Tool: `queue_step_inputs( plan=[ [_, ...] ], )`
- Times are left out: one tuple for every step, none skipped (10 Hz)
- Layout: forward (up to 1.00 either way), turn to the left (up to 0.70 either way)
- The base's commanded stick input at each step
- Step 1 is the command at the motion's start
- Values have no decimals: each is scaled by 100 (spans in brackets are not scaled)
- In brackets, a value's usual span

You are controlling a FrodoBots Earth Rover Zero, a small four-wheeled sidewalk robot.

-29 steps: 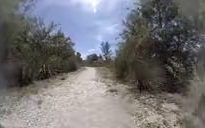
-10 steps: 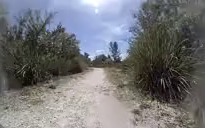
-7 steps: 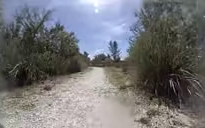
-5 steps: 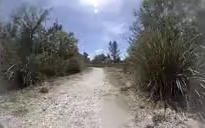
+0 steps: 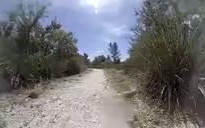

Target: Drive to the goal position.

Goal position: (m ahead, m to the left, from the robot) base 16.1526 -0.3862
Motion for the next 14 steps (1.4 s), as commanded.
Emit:
queue_step_inputs(
  plan=[
    [70, 0],
    [70, 0],
    [70, 0],
    [70, 0],
    [70, 0],
    [70, 0],
    [70, 0],
    [70, 0],
    [70, 0],
    [70, 0],
    [70, 0],
    [70, 0],
    [70, 0],
    [70, 0]
  ],
)
